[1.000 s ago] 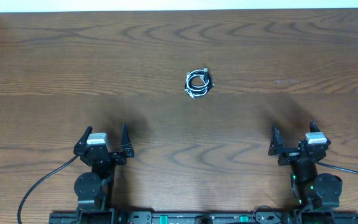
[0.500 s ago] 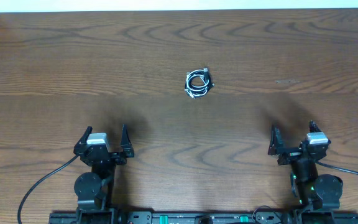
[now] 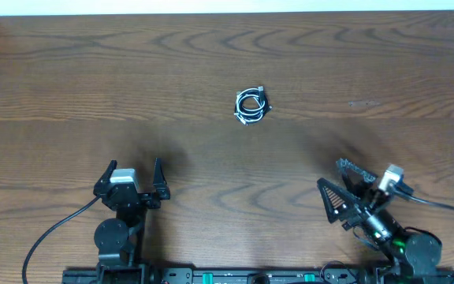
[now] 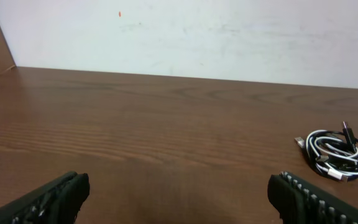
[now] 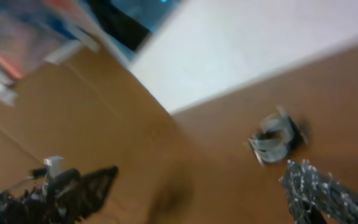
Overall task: Untangle cables
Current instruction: 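Open both grippers and reach both arms toward the coiled cable bundle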
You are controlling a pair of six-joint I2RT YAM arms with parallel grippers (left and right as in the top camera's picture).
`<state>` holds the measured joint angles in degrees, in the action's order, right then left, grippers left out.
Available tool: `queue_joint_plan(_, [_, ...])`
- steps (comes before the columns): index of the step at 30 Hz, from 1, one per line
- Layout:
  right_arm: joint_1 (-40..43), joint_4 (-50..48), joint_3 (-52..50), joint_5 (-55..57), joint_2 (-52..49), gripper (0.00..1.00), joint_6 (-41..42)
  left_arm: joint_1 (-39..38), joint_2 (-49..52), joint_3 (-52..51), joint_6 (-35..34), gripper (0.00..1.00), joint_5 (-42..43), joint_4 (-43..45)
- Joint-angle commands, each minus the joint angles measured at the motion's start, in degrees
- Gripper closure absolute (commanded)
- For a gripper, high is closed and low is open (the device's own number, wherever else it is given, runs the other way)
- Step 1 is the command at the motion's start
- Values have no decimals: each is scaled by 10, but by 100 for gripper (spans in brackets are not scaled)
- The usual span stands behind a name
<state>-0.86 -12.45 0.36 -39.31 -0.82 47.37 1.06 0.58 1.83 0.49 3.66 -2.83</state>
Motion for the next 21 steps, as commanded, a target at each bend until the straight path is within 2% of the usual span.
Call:
queue_joint_plan(1, [5,-60,0,-11,4,1,-9,-1,-3,-16,10,2,-3,-10])
queue_joint_plan(7, [5,-88,16,-4,4,1,-19,-1,-3,-16,9,2,6,1])
queue_joint_plan(12, [5,-81,43,2,4,1,-73,-1,-3,-16,8,2,129,28])
queue_joint_plan(16, [5,-17,101,15,2,1,-123,-1,-3,-15,7,2,209,122])
queue_joint_plan(21, [5,91,206,32,-21,1,-207,-1,-3,19,-37,2,214,219])
